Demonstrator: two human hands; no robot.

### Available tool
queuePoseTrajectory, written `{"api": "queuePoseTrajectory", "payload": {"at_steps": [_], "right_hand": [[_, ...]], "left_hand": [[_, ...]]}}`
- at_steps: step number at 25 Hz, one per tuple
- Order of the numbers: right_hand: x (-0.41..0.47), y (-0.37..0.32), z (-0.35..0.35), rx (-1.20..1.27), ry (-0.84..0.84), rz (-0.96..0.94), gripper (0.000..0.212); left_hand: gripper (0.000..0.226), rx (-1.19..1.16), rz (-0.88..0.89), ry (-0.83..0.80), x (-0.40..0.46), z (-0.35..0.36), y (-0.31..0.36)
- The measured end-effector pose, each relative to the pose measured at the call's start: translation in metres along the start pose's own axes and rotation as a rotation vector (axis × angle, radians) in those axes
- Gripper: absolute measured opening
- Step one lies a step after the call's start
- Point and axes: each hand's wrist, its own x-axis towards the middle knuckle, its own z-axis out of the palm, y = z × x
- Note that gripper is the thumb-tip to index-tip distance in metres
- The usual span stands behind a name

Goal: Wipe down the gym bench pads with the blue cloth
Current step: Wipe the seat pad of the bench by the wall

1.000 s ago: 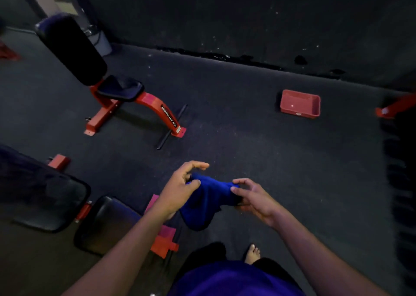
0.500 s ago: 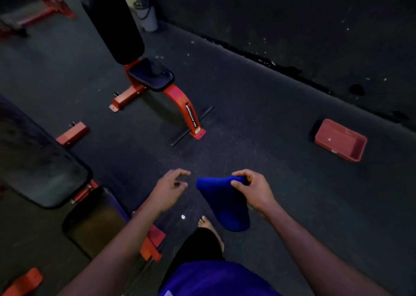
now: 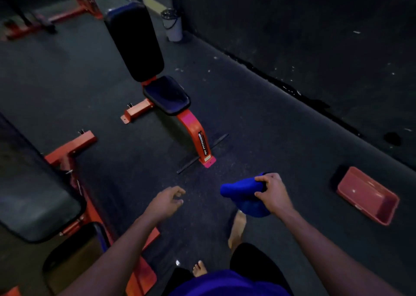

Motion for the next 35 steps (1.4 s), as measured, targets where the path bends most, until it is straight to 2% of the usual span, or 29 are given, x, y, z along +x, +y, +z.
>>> {"api": "queuePoseTrajectory", "payload": {"at_steps": [7,15,21,23,26,29,33,35], "right_hand": [[0.179,-0.079,-0.012,-0.012,-0.151,-0.159,0.054],[0.335,-0.222,0.004,-0.117,-0.314,-0.465,0.037],[0.419,-0.321,0.057,-0.591,-0.452,-0.869,0.04],[0.442,-0.364,0.08,-0.755,-0.487,-0.925,0.037],[0.467,-0.427,0.097,-0.881,-0.391,-0.848,0.029],[0.493,-0.477,0.105,-0.846,-0.194,-0.792,0.023],[0.518,-0.521,0.111,-0.272,-0.148,-0.462,0.006],[0.532,-0.538,0.114,-0.059,-0.061,-0.309,0.007]], "left_hand": [[0.026,-0.032,-0.142,0.11,0.095,-0.07,0.009],[0.027,-0.207,-0.261,0.293,0.164,-0.158,-0.012],[0.026,-0.268,-0.243,0.323,0.218,-0.245,-0.087],[0.025,-0.268,-0.234,0.306,0.232,-0.288,-0.122],[0.024,-0.242,-0.218,0.291,0.247,-0.351,-0.164],[0.024,-0.204,-0.201,0.28,0.273,-0.419,-0.195],[0.024,-0.184,-0.131,0.323,0.324,-0.485,-0.208],[0.025,-0.166,-0.081,0.303,0.348,-0.506,-0.203]]}}
